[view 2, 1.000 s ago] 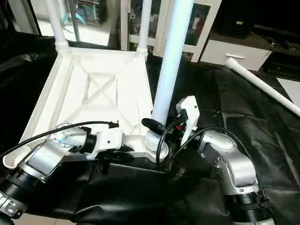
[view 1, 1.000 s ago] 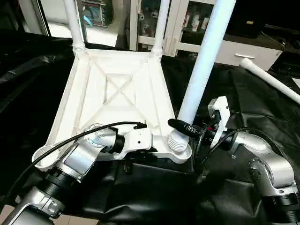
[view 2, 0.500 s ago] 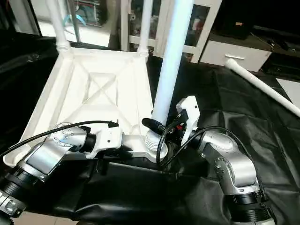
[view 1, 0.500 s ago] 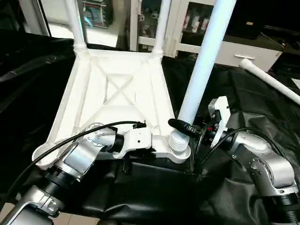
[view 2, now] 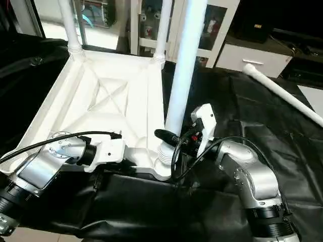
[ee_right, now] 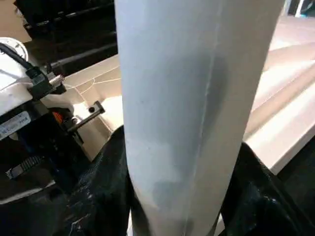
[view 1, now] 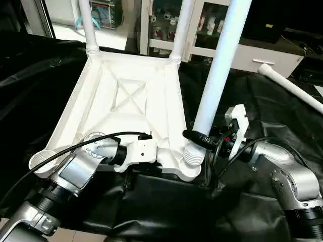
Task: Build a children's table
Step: Insert table leg to table base
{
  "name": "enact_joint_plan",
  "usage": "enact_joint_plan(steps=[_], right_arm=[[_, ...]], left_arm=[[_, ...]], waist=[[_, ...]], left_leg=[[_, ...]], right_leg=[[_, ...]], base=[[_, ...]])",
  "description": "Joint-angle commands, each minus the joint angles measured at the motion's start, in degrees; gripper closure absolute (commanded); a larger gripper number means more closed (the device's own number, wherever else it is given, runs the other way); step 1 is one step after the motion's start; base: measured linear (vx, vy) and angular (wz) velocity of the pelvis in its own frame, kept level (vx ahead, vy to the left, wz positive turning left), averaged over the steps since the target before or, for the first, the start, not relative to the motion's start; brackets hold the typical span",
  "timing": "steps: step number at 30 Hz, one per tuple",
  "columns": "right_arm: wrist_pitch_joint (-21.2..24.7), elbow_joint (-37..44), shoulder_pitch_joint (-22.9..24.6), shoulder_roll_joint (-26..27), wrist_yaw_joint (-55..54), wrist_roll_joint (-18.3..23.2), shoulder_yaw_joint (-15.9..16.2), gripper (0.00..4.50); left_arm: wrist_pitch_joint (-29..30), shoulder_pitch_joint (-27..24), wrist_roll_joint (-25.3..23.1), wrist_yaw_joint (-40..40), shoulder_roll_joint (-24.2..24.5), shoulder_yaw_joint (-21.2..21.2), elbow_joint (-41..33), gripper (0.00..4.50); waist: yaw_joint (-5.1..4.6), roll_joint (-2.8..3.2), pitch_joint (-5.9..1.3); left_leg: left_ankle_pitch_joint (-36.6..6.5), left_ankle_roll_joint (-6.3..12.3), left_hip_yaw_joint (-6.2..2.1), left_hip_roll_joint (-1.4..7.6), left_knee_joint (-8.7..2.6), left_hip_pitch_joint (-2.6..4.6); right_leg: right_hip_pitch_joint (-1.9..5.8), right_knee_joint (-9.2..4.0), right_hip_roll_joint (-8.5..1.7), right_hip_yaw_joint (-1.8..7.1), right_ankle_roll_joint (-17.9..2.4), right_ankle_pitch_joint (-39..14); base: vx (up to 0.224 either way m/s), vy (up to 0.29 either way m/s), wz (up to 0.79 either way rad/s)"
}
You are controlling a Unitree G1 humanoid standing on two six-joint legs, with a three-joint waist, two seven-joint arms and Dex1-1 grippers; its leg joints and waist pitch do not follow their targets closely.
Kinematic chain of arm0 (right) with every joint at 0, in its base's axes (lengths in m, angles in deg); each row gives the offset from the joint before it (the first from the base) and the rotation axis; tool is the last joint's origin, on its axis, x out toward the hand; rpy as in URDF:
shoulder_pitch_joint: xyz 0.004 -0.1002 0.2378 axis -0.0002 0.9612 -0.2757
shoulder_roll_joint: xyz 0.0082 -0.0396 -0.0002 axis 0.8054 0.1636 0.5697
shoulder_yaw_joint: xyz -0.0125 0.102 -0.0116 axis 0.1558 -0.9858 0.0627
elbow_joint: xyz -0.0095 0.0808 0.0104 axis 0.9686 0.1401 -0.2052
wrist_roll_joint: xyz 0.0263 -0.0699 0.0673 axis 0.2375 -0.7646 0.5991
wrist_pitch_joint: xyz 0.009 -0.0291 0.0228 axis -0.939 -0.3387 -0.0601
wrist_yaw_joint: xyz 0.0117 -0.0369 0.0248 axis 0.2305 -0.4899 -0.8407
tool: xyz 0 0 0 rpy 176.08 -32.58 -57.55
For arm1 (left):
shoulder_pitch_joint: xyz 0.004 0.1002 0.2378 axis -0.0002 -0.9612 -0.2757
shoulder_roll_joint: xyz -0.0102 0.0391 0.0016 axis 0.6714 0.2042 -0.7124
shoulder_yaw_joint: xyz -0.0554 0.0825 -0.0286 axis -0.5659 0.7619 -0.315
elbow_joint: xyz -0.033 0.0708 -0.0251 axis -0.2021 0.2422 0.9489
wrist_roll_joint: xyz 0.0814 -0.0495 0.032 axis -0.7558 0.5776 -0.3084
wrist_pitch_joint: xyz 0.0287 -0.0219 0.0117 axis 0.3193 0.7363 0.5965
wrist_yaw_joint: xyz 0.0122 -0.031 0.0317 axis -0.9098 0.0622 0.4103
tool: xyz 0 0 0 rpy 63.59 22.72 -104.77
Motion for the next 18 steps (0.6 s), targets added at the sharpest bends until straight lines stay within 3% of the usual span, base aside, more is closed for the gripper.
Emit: enact_joint_plan(steps=[1,4,18], right_arm=[[1.25,1.73,0.07,-0.58,0.53,0.89,0.51,2.68],[1.97,1.91,0.19,-0.27,0.54,1.09,0.69,2.68],[3.09,1.36,0.35,-1.24,0.97,-0.32,2.7,2.68]], left_arm=[[0.17,-0.66,-2.86,-0.95,0.47,3.67,1.83,4.5],[0.01,-0.4,-3.01,-0.87,0.37,3.75,2.13,4.5],[-0.12,-0.33,-3.23,-0.86,0.48,3.92,2.26,4.5]], waist=[[-0.23,0.31,-2.5],[-0.22,0.28,-2.56],[-0.19,0.18,-2.73]], left_leg=[[-15.44,-2.09,-2.24,4.64,-5.31,2.35],[-16.99,-2.88,-2.34,4.69,-5.42,2.42],[-17.25,-3.62,-2.39,4.72,-5.53,2.36]], right_leg=[[0.5,-4.24,-3.54,1.83,-9.99,-13.34],[0.4,-4.46,-3.63,1.86,-9.4,-15.5],[0.33,-4.44,-3.65,1.86,-8.97,-15.16]], base=[[0.0,0.0,0.0],[0.0,0.0,0.0],[0.0,0.0,0.0]])
